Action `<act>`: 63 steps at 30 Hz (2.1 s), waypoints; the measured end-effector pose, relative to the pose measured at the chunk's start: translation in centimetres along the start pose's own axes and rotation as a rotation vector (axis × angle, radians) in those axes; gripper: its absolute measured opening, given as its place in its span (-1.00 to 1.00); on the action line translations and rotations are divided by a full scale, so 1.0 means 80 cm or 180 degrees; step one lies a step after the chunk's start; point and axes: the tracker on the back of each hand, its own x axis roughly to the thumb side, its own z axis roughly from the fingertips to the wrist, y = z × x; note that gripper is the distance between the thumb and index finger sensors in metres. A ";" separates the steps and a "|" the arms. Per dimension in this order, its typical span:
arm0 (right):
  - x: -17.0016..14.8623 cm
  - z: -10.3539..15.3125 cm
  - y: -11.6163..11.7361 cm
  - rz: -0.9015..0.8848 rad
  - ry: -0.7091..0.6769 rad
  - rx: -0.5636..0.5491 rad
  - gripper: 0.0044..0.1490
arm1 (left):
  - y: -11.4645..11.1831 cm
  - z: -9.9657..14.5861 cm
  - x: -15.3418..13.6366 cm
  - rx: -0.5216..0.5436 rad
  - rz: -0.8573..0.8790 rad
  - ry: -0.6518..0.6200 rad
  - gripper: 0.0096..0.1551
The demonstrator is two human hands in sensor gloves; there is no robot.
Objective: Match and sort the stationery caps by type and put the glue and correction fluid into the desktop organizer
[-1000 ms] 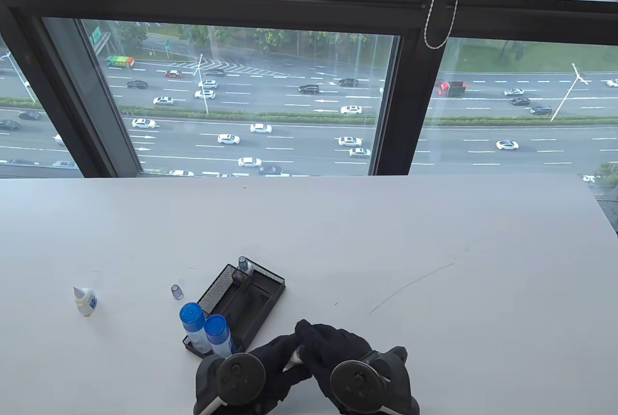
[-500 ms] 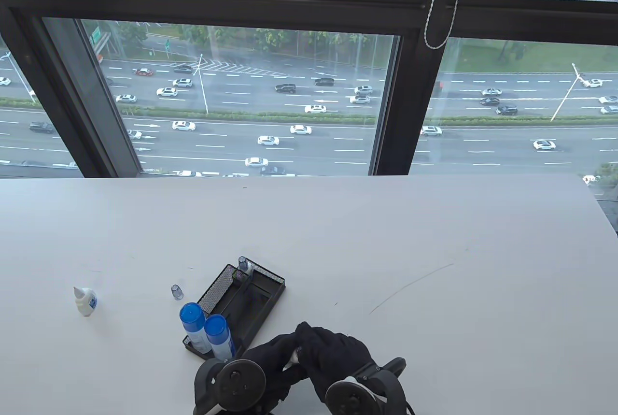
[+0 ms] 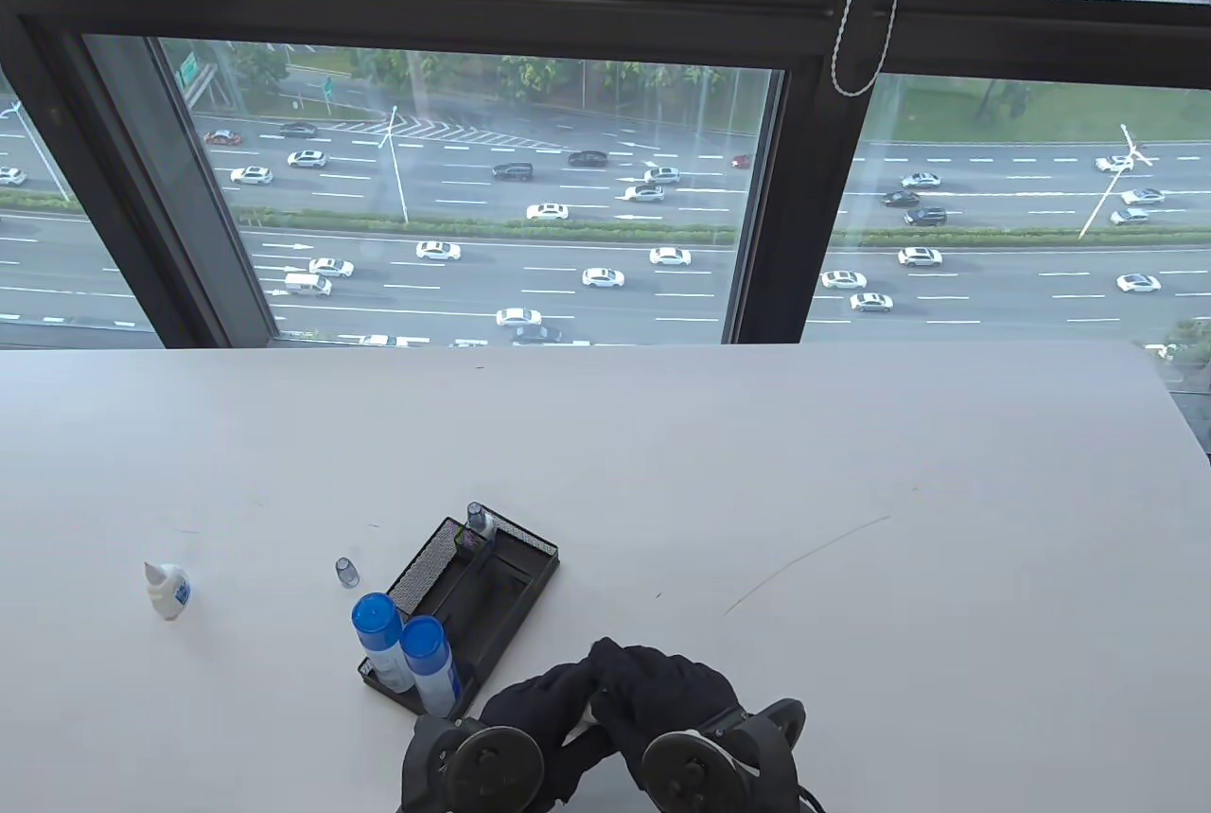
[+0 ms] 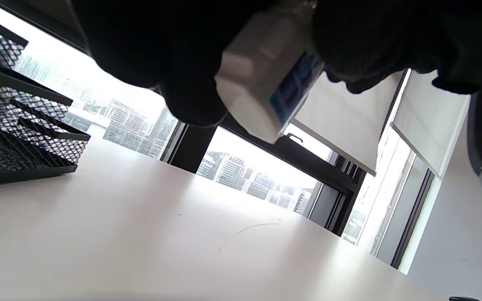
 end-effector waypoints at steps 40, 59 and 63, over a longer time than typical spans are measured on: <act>-0.123 0.018 0.022 -0.0218 0.0614 0.0619 -0.26 | 0.131 -0.189 -0.053 0.0230 -0.0404 0.0995 -0.41; -0.123 0.018 0.024 -0.0255 0.0592 0.0618 -0.27 | 0.063 -0.206 -0.127 -0.0628 -0.0883 0.1747 -0.42; -0.123 0.018 0.023 -0.0257 0.0592 0.0621 -0.27 | 0.056 -0.212 -0.128 -0.0714 -0.1080 0.1779 -0.44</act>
